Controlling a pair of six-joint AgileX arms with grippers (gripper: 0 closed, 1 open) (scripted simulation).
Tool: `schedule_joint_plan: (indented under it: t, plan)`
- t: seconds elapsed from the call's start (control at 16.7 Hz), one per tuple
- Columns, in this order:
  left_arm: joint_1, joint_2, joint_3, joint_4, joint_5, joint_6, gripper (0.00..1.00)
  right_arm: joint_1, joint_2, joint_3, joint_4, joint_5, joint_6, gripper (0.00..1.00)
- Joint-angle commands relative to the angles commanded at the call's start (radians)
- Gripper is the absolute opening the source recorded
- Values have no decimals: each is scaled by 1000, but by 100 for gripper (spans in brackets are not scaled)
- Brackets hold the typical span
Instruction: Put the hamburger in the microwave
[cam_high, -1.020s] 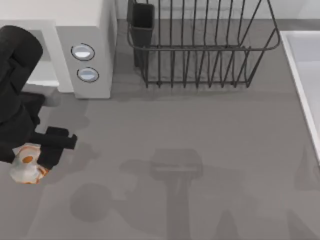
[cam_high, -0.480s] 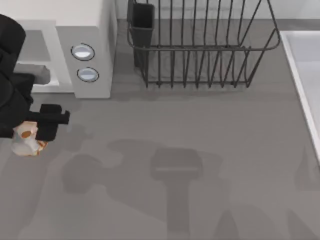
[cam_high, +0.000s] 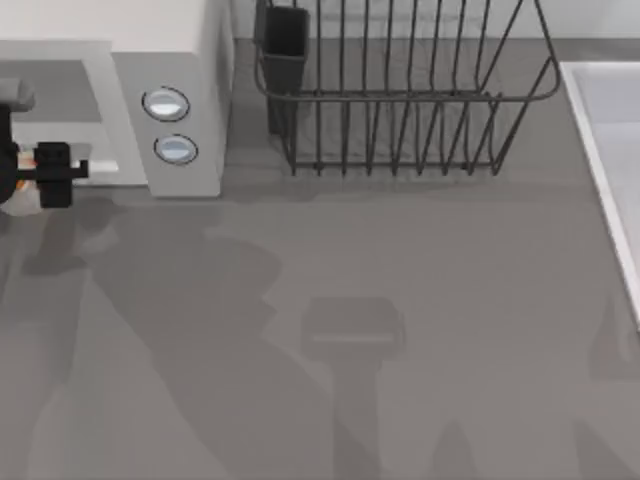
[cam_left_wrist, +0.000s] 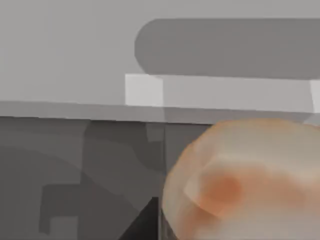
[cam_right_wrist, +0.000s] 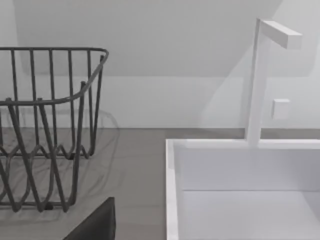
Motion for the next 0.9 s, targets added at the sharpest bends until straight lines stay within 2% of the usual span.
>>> schedule_joint_plan:
  t: [0.24, 0.48, 0.66, 0.9]
  plan:
    - [67, 99, -95, 457, 39, 29, 0, 0, 0, 0, 0, 0, 0, 100]
    - [92, 165, -187, 788, 88, 41, 0, 0, 0, 0, 0, 0, 0, 100]
    - [92, 189, -232, 932, 120, 39, 0, 0, 0, 0, 0, 0, 0, 100]
    - [88, 198, -255, 991, 140, 35, 0, 0, 0, 0, 0, 0, 0, 100]
